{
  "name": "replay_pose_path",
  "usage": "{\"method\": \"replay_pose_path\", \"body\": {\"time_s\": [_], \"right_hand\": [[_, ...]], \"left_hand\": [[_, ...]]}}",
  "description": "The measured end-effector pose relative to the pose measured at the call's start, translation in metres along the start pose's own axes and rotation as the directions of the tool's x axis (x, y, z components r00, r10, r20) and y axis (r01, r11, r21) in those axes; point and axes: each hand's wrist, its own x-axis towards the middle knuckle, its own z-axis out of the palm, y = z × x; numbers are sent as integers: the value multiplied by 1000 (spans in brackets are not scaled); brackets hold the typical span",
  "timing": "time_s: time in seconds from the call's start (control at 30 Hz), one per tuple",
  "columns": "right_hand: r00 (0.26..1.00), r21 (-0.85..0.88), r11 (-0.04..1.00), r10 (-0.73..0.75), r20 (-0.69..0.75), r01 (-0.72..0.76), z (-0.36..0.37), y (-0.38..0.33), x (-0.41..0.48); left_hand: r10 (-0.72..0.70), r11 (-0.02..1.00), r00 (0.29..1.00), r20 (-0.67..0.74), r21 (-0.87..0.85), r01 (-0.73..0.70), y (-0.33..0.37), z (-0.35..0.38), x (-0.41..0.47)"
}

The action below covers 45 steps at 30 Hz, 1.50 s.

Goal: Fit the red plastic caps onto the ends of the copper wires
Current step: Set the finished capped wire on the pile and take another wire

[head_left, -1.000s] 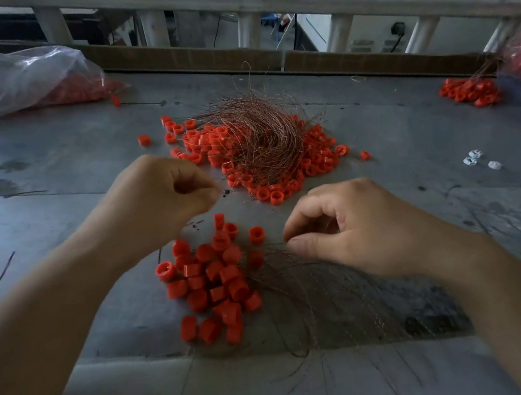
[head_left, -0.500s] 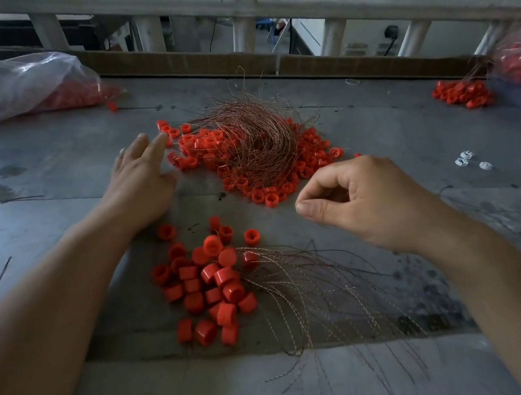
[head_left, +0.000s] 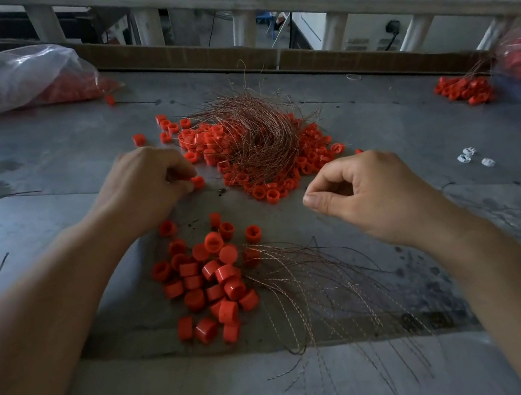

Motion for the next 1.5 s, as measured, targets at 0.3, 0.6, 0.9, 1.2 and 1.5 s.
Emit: {"method": "replay_pose_path", "body": {"time_s": [0.3, 0.6, 0.9, 1.2, 1.5], "right_hand": [[995, -62, 997, -45, -89, 39, 9, 9, 12], [969, -153, 962, -209, 130, 228, 30, 11, 24], [931, -62, 953, -302, -206, 296, 27, 7, 21], [856, 34, 940, -293, -427, 339, 14, 0, 13], [879, 145, 945, -208, -429, 294, 2, -7, 2]], "left_hand": [[-34, 995, 999, 4, -97, 35, 27, -35, -25], [1, 901, 991, 136, -429, 58, 56, -42, -37], [24, 833, 990, 136, -551, 56, 55, -39, -37], [29, 786, 992, 122, -616, 53, 61, -34, -39], [67, 791, 994, 82, -611, -3, 64, -34, -40]]}}
